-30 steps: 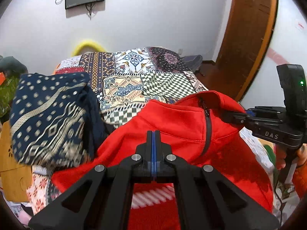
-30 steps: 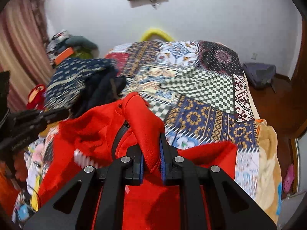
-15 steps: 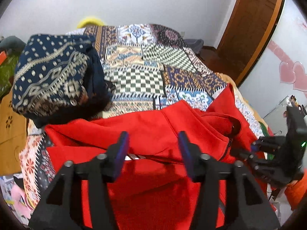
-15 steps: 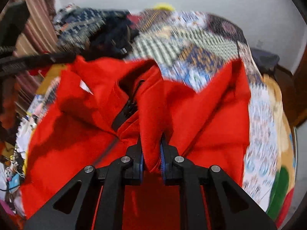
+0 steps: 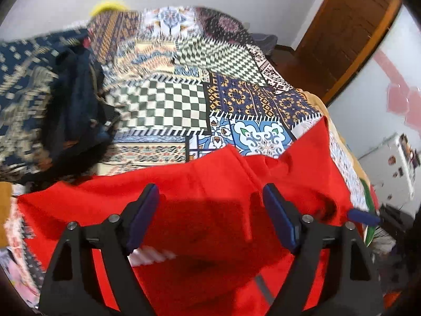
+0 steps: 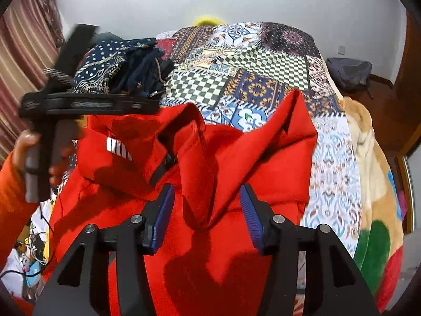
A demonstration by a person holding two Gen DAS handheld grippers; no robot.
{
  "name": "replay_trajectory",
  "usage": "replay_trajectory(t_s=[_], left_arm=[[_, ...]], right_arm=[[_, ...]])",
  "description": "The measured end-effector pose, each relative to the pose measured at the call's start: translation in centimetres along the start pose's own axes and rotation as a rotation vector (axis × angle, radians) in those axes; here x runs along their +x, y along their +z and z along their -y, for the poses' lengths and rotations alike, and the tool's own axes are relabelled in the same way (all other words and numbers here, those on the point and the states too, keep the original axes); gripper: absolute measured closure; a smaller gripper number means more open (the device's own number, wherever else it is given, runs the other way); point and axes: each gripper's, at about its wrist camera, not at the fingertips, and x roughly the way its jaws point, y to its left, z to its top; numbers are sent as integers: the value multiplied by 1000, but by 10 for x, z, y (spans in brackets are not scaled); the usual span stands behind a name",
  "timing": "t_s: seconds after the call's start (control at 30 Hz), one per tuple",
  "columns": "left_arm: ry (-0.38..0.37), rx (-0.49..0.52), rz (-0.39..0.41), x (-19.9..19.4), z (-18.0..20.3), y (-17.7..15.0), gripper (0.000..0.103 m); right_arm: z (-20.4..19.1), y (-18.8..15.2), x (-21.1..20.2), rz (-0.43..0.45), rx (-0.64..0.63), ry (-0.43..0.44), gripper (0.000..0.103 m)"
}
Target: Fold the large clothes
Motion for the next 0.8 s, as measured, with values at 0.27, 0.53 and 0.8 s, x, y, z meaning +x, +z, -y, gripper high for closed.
replay_trajectory(t_s=[0.27,0.53,0.8], left_arm=[[-27,10,-113,61,12,30,23],[-12,85,-90,66,10,21,99],[19,60,1,9,-7,-19,100]], right_arm=[[4,13,30,-32,40,48,55],[1,14,38,-27,20,78,55],[-5,15,25,19,30,111,90]])
